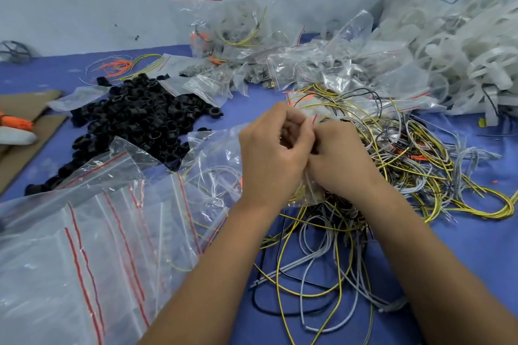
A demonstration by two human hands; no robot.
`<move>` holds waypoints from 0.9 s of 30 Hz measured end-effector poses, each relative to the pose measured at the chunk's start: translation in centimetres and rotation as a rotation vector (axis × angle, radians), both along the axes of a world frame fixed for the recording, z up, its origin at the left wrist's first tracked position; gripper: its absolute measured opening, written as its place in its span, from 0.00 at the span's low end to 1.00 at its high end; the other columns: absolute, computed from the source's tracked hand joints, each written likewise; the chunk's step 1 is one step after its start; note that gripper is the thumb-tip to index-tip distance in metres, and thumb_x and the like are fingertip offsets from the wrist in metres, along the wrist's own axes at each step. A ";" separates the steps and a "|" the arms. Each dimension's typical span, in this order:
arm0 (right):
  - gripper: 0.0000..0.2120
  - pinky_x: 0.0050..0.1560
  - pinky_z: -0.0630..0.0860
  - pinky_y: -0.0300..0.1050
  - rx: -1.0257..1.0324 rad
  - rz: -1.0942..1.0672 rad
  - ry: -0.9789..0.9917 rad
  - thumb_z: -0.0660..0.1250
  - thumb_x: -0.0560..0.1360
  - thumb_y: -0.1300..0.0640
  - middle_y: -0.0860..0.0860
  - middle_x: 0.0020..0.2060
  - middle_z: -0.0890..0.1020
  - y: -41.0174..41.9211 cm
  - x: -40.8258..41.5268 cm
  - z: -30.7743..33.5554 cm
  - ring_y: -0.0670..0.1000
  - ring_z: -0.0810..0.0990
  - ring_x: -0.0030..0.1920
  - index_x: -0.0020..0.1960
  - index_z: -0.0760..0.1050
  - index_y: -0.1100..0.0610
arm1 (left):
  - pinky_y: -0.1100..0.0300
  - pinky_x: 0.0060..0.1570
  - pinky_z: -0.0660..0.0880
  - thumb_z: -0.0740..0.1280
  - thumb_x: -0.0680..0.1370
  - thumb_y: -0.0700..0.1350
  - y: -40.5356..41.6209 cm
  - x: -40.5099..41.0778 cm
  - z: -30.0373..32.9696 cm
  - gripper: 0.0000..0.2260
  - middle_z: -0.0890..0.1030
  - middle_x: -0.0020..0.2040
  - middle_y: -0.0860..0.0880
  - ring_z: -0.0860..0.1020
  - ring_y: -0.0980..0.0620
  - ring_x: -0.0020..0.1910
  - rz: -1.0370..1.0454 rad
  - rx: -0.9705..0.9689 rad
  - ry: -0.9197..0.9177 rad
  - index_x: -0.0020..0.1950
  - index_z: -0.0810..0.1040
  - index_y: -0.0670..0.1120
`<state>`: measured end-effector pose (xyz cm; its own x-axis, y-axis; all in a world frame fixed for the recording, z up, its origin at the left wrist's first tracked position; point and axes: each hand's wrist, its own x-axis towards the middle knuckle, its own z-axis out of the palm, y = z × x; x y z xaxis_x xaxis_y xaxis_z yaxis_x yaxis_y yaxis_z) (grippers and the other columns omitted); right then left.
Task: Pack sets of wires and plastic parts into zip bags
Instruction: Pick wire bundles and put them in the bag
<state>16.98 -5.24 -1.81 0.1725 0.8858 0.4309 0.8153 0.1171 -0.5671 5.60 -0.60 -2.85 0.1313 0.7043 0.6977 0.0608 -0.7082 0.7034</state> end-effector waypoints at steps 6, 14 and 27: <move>0.11 0.47 0.83 0.52 0.034 0.172 0.938 0.68 0.75 0.73 0.59 0.41 0.87 0.2 0.1 0.0 0.54 0.85 0.43 0.44 0.85 0.60 | 0.52 0.30 0.76 0.73 0.76 0.40 -1.0 0.5 0.3 0.04 0.78 0.33 0.54 0.78 0.50 0.31 -0.088 0.025 -0.027 0.42 0.80 0.45; 0.23 0.60 0.77 0.39 -0.080 0.595 0.483 0.65 0.75 0.72 0.41 0.57 0.83 0.0 -0.6 -0.5 0.45 0.81 0.61 0.67 0.71 0.57 | 0.50 0.33 0.77 0.72 0.76 0.44 -1.0 0.1 0.5 0.04 0.81 0.36 0.53 0.80 0.51 0.34 -0.051 0.010 -0.044 0.44 0.81 0.44; 0.08 0.35 0.82 0.46 0.298 -0.410 0.498 0.67 0.77 0.63 0.44 0.32 0.84 0.0 1.2 0.7 0.45 0.83 0.31 0.47 0.84 0.57 | 0.52 0.44 0.72 0.67 0.77 0.40 3.3 -3.8 0.3 0.02 0.81 0.40 0.50 0.76 0.48 0.41 0.456 -0.108 0.213 0.45 0.79 0.45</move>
